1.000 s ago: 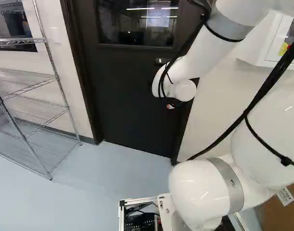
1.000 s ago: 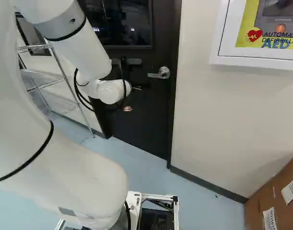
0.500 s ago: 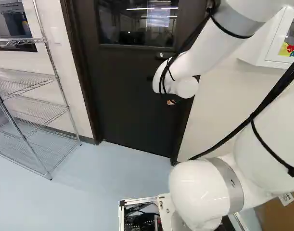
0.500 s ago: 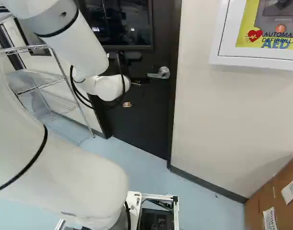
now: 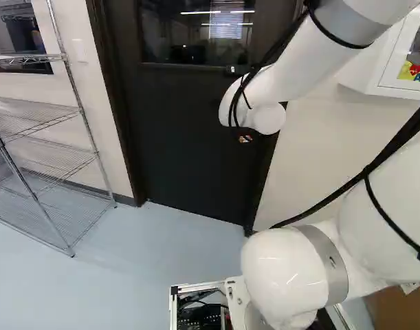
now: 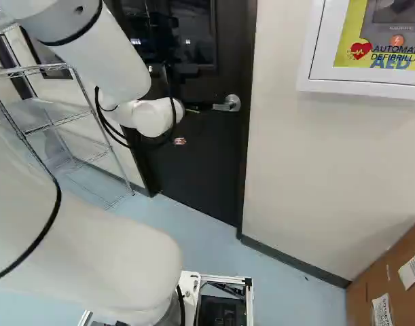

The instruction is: Open the door and move inside

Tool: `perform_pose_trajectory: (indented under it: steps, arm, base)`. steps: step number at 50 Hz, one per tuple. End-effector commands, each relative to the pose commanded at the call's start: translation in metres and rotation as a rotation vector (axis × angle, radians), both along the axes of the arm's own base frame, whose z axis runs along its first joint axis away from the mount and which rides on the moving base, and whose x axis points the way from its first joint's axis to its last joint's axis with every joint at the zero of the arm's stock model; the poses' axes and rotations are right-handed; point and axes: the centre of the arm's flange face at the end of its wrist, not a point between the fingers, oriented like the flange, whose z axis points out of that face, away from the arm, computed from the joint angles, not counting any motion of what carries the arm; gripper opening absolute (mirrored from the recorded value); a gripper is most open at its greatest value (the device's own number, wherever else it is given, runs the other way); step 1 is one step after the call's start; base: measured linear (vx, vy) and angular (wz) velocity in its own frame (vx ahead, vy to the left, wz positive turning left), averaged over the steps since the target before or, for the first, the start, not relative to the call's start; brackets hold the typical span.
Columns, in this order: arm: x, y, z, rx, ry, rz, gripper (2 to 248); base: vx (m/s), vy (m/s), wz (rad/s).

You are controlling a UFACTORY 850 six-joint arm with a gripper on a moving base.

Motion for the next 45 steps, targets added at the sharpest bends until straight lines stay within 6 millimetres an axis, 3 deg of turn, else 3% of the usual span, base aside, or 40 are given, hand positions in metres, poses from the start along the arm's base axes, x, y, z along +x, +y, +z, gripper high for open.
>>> perform_pose_trajectory:
  steps: [28,45]
  arm:
    - [0.044,-0.024,0.03,0.0,-0.032,-0.054,247]
    - [0.057,-0.026,0.018,0.001,0.004,-0.058,247]
  base:
    - [0.0,0.0,0.0]
    - [0.0,0.0,0.0]
